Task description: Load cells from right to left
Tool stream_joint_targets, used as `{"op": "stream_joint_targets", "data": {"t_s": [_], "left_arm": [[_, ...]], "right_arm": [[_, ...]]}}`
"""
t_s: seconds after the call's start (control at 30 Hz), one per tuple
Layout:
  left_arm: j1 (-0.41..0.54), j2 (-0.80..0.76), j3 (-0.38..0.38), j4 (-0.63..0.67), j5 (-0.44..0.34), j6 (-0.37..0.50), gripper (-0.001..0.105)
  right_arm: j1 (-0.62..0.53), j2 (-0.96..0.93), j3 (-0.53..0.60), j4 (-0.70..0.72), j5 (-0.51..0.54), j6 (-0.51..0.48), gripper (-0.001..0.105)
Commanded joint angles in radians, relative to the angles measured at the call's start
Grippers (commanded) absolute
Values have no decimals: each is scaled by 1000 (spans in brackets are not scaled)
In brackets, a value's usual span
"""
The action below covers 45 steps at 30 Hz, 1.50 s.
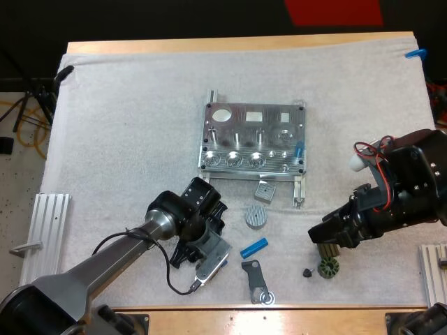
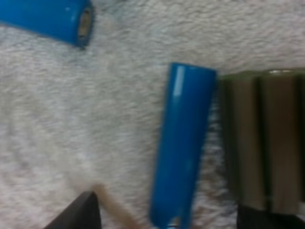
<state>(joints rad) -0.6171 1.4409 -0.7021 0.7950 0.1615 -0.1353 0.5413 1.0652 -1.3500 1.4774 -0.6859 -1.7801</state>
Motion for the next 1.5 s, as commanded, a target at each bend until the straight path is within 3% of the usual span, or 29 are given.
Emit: {"op": "stream_joint_targets", "data": {"t_s": [0.0, 0.43, 0.53, 0.6, 0.7, 0.77, 0.93, 1.27, 1.47], "left_arm": [[-5, 0, -3, -14, -8, 6, 60], [-5, 30, -3, 3, 7, 6, 59], [-5, 30, -3, 14, 7, 6, 42], [-5, 30, -3, 26, 7, 6, 26], [-5, 30, -3, 27, 7, 6, 12], [-5, 30, -3, 27, 7, 6, 9], [-5, 30, -3, 27, -23, -3, 9], [-5, -2, -3, 37, -33, -242, 9], [-5, -84, -3, 34, -32, -274, 9]], "right_arm": [[-3, -9, 1, -7, -8, -3, 50], [-3, -9, 1, -7, -8, -3, 50], [-3, -9, 1, -7, -8, -3, 50], [-3, -9, 1, -7, -8, -3, 50], [-3, -9, 1, -7, -8, -3, 50], [-3, -9, 1, -7, -8, -3, 50], [-3, -9, 1, -7, -8, -3, 50], [-3, -9, 1, -58, 63, -3, 50], [-3, -9, 1, -105, 65, -1, 50]]}}
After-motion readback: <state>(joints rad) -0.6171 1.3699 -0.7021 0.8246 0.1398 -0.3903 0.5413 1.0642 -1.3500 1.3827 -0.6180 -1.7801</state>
